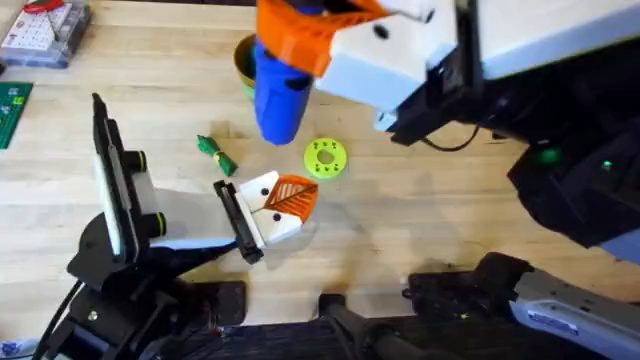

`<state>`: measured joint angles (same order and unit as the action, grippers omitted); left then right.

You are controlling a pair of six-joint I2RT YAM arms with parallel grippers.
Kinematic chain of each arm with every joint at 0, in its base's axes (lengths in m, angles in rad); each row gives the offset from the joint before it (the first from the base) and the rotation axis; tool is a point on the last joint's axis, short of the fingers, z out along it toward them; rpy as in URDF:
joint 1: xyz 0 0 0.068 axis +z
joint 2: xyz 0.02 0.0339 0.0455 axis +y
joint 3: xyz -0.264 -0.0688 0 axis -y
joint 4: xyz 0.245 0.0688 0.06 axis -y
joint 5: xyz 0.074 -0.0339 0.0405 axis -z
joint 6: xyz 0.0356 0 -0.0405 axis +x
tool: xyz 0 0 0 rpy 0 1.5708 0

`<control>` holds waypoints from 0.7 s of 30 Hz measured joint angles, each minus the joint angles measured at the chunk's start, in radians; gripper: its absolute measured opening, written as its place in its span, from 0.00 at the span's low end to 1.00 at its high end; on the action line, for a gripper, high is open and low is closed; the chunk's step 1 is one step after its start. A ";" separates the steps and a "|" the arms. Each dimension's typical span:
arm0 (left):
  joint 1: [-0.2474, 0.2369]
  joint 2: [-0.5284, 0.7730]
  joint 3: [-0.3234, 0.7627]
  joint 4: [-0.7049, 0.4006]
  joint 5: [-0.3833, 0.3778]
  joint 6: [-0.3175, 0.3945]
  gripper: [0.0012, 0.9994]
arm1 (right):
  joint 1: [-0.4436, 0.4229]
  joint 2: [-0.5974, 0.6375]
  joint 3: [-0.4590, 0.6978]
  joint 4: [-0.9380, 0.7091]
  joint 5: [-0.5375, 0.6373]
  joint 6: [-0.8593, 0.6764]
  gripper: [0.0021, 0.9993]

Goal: Pick up the gripper from the table and insert it into the empty holder that is missing its gripper. Then pick up a screw, insert it into the mounting hole, and use the screwdriver to tighten it. Finally, clean up the table by picking up the vegetable and placing it into the bucket.

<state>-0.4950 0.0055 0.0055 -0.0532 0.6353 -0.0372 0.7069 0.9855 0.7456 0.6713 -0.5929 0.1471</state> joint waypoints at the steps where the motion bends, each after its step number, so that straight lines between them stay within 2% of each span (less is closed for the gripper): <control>1: 0.000 0.000 0.000 0.000 0.000 0.000 0.01 | -0.014 -0.004 0.000 -0.005 0.000 0.000 0.04; 7: 0.000 0.000 0.000 0.000 0.000 0.000 0.01 | -0.110 0.003 -0.001 -0.106 0.018 -0.022 0.04; 15: 0.000 0.000 0.000 0.000 0.000 0.000 0.01 | -0.271 0.005 -0.001 -0.250 0.131 -0.090 0.04; 21: 0.000 0.000 0.000 0.000 0.000 0.000 0.01 | -0.368 0.005 -0.002 -0.448 0.218 -0.106 0.04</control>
<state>-0.4950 0.0055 0.0055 -0.0532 0.6351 -0.0369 0.3389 0.9905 0.7436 0.2234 -0.3753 0.0415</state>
